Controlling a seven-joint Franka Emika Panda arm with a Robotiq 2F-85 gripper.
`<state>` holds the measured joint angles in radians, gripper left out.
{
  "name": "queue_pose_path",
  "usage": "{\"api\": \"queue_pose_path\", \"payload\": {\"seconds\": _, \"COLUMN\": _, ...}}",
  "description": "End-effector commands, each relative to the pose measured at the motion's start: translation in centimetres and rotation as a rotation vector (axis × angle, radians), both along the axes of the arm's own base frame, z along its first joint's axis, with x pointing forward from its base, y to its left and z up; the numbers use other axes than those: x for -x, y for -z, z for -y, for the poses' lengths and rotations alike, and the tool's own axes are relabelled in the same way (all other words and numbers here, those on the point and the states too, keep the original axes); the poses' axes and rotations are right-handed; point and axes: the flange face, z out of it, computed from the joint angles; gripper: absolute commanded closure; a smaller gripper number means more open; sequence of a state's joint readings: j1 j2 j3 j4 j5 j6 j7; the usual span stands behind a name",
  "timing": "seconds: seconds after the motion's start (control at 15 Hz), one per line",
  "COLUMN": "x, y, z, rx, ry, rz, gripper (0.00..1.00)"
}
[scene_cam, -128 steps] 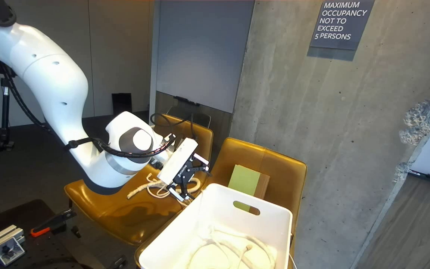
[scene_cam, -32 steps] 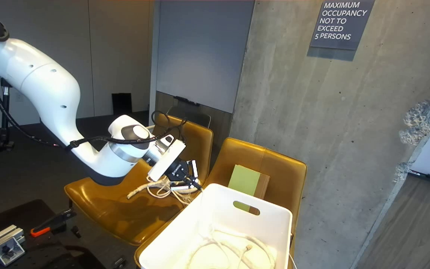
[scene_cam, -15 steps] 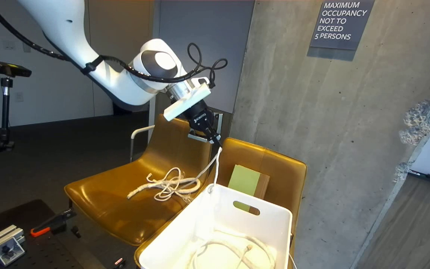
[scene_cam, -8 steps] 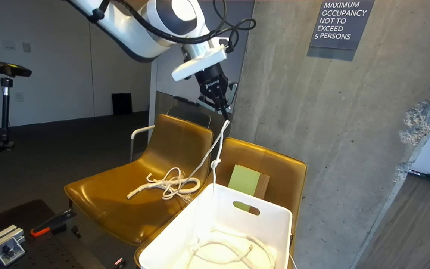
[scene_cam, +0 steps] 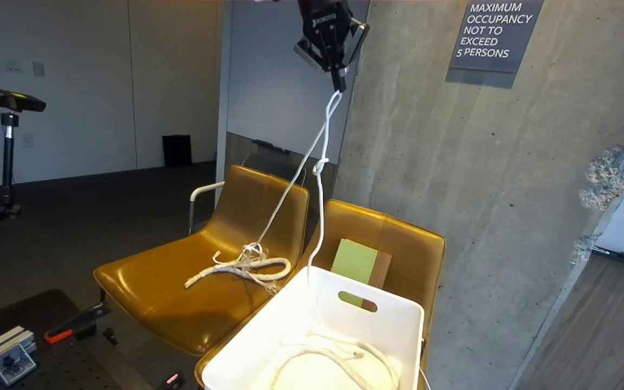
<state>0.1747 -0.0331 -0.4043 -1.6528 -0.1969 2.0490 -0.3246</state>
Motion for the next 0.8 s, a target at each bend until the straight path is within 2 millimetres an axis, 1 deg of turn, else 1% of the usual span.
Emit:
{"api": "queue_pose_path", "payload": {"seconds": 0.0, "x": -0.8, "y": -1.2, "z": 4.4, "rx": -0.055, "ry": 0.064, "rz": 0.007, "gripper": 1.0}}
{"api": "queue_pose_path", "payload": {"seconds": 0.27, "x": -1.9, "y": 0.2, "z": 11.2, "rx": -0.1, "ry": 0.171, "rz": 0.01, "gripper": 1.0}}
{"api": "queue_pose_path", "payload": {"seconds": 0.4, "x": -2.6, "y": 0.9, "z": 14.2, "rx": -0.116, "ry": 0.224, "rz": 0.014, "gripper": 1.0}}
{"api": "queue_pose_path", "payload": {"seconds": 0.6, "x": -3.4, "y": 3.2, "z": 17.1, "rx": -0.103, "ry": 0.272, "rz": -0.009, "gripper": 1.0}}
{"api": "queue_pose_path", "payload": {"seconds": 0.73, "x": -3.9, "y": 5.3, "z": 18.3, "rx": -0.096, "ry": 0.286, "rz": -0.043, "gripper": 1.0}}
